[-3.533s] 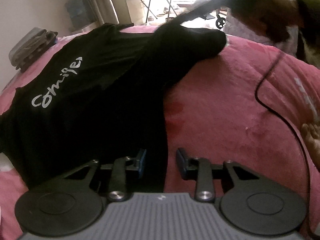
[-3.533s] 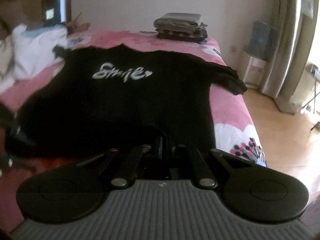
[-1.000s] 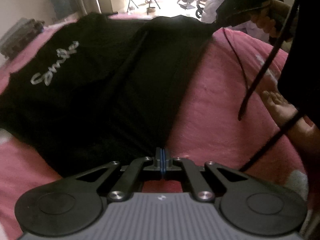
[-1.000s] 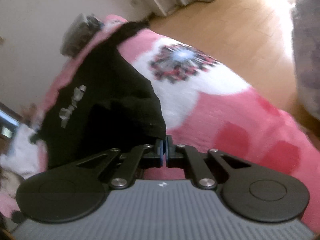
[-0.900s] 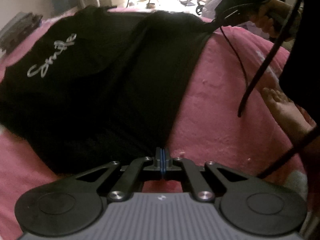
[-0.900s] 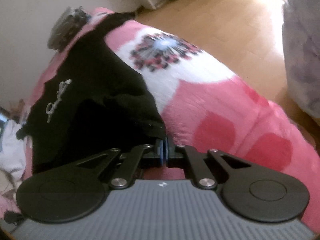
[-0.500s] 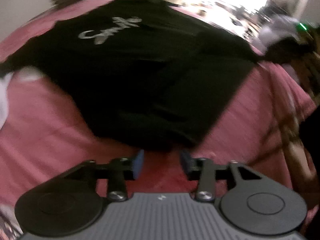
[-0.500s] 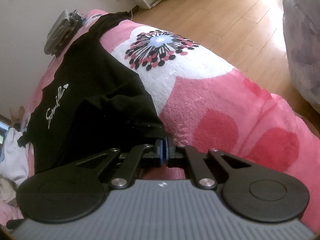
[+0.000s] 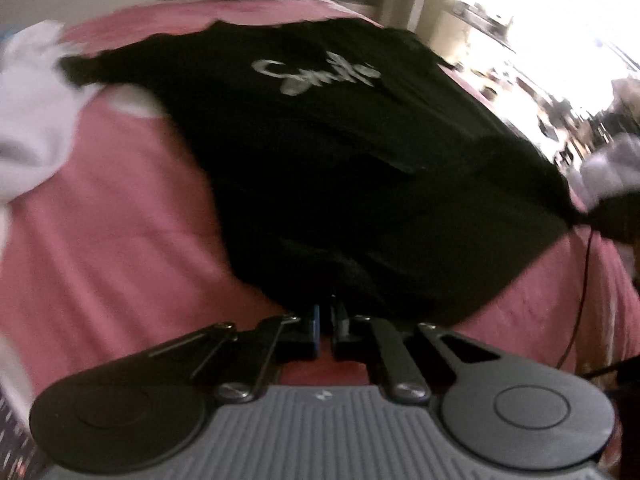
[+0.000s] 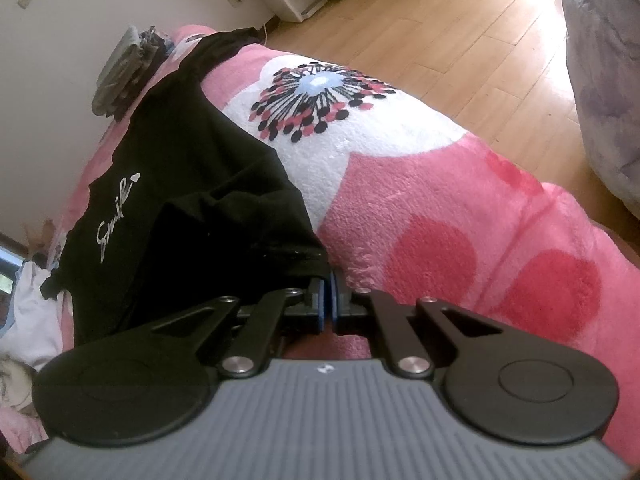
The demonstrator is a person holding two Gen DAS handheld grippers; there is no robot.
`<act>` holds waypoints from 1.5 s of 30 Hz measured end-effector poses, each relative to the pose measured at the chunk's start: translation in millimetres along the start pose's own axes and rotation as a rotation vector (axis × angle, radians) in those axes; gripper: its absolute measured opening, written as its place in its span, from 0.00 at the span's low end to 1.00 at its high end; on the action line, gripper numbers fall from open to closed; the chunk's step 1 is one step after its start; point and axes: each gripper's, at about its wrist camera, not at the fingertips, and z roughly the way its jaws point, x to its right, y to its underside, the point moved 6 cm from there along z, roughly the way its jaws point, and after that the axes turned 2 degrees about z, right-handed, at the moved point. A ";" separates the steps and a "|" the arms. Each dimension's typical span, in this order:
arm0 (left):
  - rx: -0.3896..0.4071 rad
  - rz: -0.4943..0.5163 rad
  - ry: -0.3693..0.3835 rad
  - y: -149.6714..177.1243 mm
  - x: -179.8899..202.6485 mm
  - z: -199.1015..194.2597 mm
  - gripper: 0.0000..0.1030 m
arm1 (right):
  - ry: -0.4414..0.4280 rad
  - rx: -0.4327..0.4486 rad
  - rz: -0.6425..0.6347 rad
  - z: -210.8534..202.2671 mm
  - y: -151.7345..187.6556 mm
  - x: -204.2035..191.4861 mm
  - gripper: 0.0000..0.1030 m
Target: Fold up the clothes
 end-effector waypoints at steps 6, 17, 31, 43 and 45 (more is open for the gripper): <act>-0.056 -0.087 -0.039 13.7 -17.9 -24.2 0.04 | 0.000 0.005 -0.006 -0.8 0.1 0.0 0.00; -0.069 0.105 -0.135 34.7 -4.7 -28.0 0.03 | 0.059 0.020 -0.131 -21.5 3.0 -21.0 0.01; -0.129 0.146 -0.178 61.4 -21.6 -11.0 0.01 | 0.066 -0.007 -0.138 -15.3 13.8 -8.6 0.02; -0.104 0.104 -0.242 46.2 -41.0 -29.8 0.16 | 0.064 0.099 -0.209 -57.8 7.1 0.3 0.08; -0.062 0.090 -0.237 34.5 -41.5 -35.5 0.17 | 0.061 0.129 -0.317 -64.0 7.2 -14.3 0.08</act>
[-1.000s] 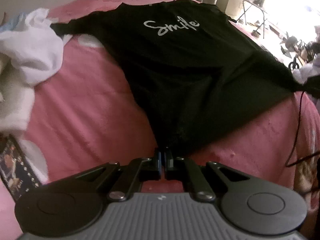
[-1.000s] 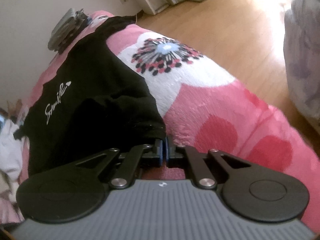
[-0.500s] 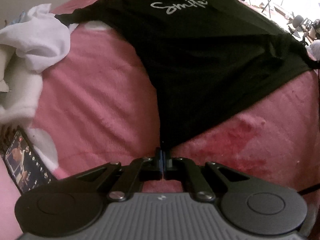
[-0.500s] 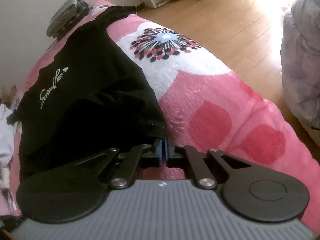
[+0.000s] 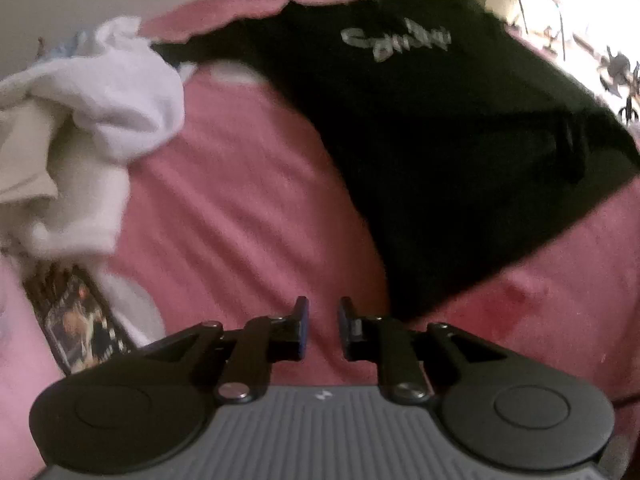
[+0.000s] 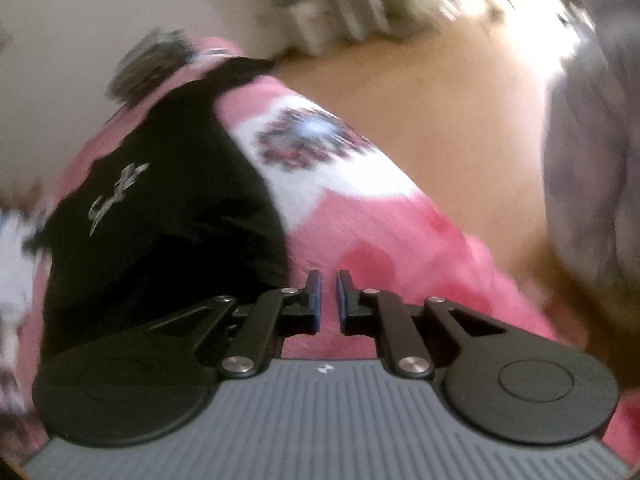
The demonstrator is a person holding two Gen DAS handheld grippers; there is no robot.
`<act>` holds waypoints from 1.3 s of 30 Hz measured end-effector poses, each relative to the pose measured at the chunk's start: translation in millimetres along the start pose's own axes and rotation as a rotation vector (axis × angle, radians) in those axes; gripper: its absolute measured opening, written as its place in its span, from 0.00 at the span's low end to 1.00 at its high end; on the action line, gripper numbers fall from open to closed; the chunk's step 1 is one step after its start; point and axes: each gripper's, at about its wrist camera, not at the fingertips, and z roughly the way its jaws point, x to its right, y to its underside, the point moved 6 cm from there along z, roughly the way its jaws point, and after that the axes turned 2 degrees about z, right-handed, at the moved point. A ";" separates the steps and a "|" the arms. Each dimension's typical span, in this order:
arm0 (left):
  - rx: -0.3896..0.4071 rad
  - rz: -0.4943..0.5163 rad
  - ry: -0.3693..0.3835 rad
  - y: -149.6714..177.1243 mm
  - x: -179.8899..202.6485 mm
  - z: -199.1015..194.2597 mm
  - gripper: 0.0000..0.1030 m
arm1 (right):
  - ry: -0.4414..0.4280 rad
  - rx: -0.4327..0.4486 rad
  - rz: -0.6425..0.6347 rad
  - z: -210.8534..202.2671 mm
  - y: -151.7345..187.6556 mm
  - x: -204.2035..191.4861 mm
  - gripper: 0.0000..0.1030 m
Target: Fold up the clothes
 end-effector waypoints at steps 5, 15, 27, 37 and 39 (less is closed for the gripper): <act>0.071 0.075 0.061 -23.8 18.7 -6.8 0.36 | -0.031 0.034 -0.359 11.3 -3.1 -61.4 0.08; 0.101 0.300 0.139 -26.2 76.0 -1.5 0.47 | -0.022 0.026 -0.616 39.4 -1.0 -111.0 0.08; 0.162 0.456 0.221 -41.1 122.6 20.2 0.38 | 0.062 0.051 -0.863 47.6 28.5 -125.0 0.13; 0.108 0.512 0.229 -34.0 135.8 31.8 0.40 | 0.102 0.046 -0.944 68.6 28.8 -123.5 0.13; 0.094 0.506 0.224 -31.4 134.0 34.2 0.40 | 0.115 0.037 -0.956 73.2 30.3 -120.9 0.16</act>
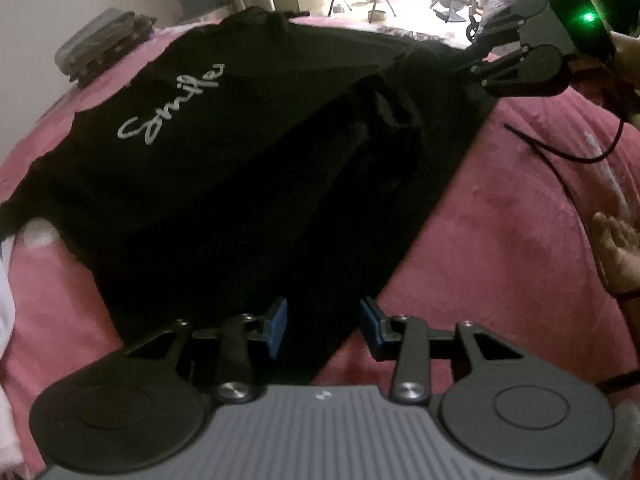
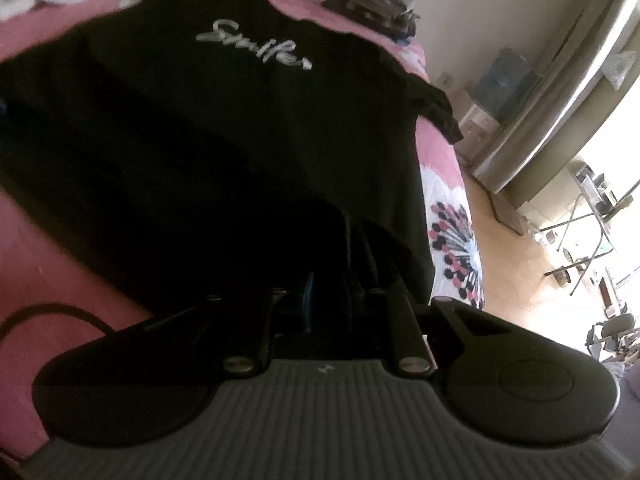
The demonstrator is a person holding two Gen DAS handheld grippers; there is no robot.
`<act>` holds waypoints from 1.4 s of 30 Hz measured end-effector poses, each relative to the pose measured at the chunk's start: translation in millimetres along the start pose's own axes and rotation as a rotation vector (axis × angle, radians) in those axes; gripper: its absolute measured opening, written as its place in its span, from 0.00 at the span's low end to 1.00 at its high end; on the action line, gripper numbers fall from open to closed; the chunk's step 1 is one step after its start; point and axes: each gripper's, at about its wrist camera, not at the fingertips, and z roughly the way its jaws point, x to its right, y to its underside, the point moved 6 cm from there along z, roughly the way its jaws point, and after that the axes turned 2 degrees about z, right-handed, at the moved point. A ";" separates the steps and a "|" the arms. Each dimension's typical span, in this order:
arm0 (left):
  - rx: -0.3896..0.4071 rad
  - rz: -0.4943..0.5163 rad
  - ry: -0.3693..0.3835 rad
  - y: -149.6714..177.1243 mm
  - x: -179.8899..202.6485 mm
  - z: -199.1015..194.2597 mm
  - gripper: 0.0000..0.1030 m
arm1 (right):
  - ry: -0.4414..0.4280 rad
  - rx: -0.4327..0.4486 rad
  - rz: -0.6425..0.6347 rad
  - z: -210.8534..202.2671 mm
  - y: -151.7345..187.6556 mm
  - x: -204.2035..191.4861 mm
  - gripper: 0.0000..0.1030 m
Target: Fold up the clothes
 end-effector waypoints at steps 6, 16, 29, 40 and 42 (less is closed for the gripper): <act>0.006 -0.043 -0.016 1.9 -3.6 1.1 0.24 | -0.012 -0.002 0.092 7.0 3.9 10.1 0.17; 0.020 -0.077 -0.042 7.2 -11.0 -6.6 0.12 | 0.028 0.023 0.256 -26.5 18.7 45.6 0.01; 0.013 -0.071 -0.057 12.7 -11.1 -8.2 0.24 | -0.109 0.137 0.120 -63.7 11.0 10.4 0.06; 0.020 -0.088 -0.063 9.9 -17.2 -9.5 0.25 | -0.478 0.304 -0.256 -54.8 -44.9 -100.0 0.06; 0.016 -0.096 -0.059 10.2 -18.6 -8.8 0.25 | -0.524 0.317 -0.311 -52.4 -50.4 -113.7 0.06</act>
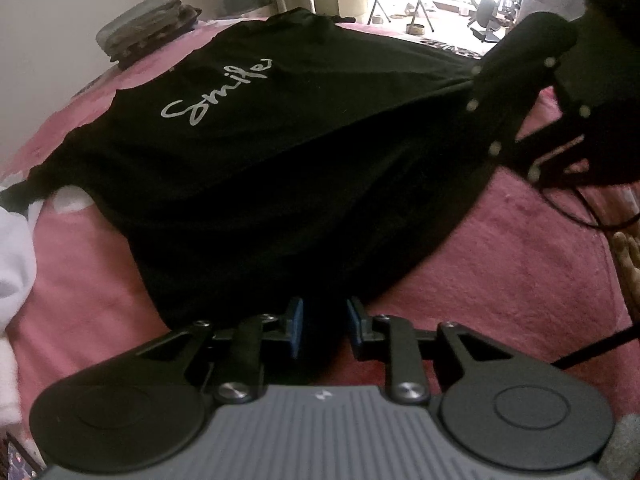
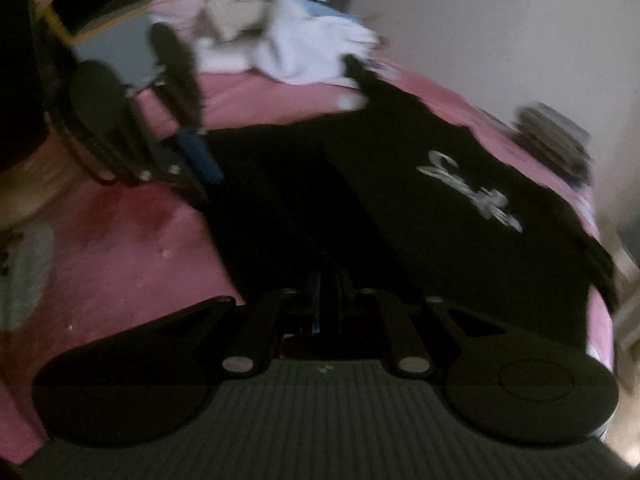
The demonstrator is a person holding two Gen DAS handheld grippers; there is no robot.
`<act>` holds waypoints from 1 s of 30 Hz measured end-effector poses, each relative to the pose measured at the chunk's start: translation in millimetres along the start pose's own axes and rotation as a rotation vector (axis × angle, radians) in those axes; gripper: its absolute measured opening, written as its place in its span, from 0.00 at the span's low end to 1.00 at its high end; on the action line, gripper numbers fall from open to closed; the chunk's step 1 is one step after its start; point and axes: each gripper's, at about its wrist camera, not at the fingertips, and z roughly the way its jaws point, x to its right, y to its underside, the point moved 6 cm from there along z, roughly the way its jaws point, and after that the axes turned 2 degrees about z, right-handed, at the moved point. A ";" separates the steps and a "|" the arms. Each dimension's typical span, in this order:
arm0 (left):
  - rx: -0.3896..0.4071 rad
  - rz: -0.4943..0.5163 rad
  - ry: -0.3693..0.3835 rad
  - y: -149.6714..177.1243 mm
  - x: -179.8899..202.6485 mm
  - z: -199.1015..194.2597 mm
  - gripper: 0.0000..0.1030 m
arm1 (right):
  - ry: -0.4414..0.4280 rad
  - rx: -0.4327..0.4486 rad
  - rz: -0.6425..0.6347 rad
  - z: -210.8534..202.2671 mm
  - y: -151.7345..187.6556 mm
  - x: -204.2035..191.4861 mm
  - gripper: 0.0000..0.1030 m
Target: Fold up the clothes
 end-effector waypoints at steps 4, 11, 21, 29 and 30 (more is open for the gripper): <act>0.002 -0.020 0.009 -0.5 -2.5 -0.3 0.25 | -0.084 0.011 -0.083 13.4 -10.3 -16.9 0.06; 0.004 -0.044 0.031 -0.9 -6.5 -1.1 0.23 | -0.159 0.005 -0.118 27.9 -17.1 -30.6 0.06; 0.006 -0.057 0.042 -0.5 -10.3 -0.4 0.24 | -0.202 0.003 -0.150 25.0 -18.9 -38.9 0.17; 0.011 -0.015 0.026 2.2 -6.0 -0.4 0.24 | -0.209 0.015 -0.076 29.7 -25.9 -32.5 0.16; 0.010 -0.009 0.025 2.7 -5.2 -0.2 0.24 | -0.209 0.014 -0.069 30.5 -26.6 -31.7 0.16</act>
